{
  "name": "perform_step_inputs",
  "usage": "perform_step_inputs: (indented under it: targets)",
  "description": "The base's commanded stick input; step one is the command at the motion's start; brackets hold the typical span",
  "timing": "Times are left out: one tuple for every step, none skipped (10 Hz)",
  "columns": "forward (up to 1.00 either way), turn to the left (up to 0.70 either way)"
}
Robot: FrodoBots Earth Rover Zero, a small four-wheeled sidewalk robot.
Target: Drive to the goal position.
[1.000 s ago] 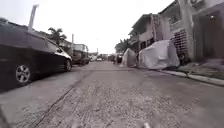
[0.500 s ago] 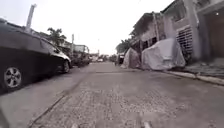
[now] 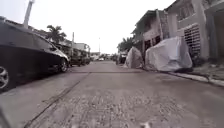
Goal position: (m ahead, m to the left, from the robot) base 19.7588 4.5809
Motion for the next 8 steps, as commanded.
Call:
perform_step_inputs:
  targets:
    - [0.85, 0.0]
    - [0.85, 0.0]
    - [0.85, 0.0]
    - [0.85, 0.0]
    - [0.85, 0.0]
    - [0.85, 0.0]
    - [0.85, 0.0]
    - [0.85, 0.0]
